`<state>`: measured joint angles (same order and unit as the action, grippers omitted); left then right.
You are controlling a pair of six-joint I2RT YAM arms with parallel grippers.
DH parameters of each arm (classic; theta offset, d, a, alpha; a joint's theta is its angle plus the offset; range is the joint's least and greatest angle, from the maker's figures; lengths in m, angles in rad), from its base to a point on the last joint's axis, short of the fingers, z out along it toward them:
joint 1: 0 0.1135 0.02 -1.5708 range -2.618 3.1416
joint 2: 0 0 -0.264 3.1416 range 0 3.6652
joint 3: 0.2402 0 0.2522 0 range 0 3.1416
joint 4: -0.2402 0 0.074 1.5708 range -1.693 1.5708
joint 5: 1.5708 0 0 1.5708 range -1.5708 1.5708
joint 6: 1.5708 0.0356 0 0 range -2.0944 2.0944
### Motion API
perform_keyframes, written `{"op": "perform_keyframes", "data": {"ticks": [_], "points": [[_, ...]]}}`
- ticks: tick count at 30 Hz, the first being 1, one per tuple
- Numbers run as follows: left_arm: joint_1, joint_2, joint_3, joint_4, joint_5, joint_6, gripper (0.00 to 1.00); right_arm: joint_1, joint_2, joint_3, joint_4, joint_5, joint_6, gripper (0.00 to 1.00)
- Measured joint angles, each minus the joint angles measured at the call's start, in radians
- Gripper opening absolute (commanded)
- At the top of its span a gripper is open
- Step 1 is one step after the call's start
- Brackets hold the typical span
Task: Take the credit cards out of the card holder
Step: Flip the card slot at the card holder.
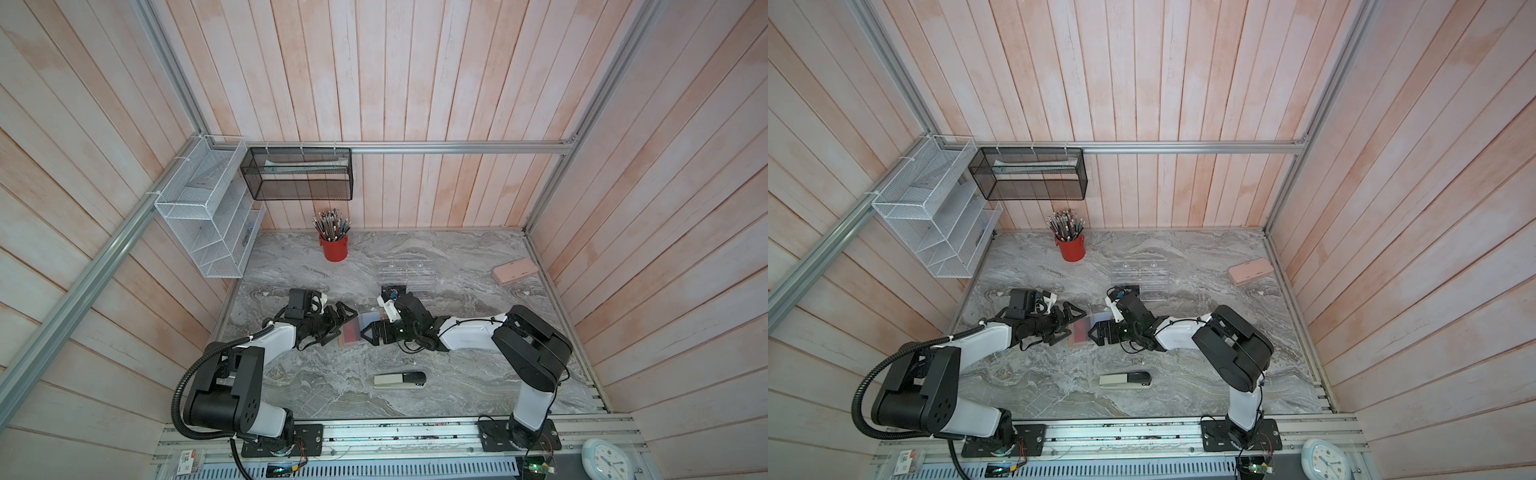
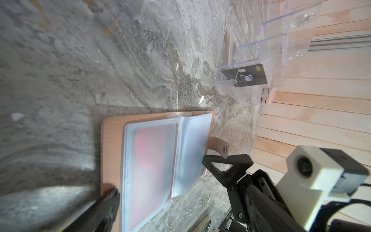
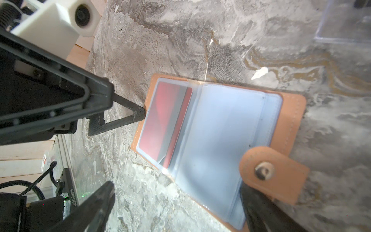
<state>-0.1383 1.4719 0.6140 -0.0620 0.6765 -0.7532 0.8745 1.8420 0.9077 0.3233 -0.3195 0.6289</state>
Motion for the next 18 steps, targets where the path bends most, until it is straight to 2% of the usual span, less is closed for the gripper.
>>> {"op": "perform_keyframes", "data": {"ticks": [18], "points": [[0.0,0.008,-0.009,0.023,0.007,-0.004,1.0,-0.001,0.0,-0.011,0.024,-0.001,0.008,0.98]]}}
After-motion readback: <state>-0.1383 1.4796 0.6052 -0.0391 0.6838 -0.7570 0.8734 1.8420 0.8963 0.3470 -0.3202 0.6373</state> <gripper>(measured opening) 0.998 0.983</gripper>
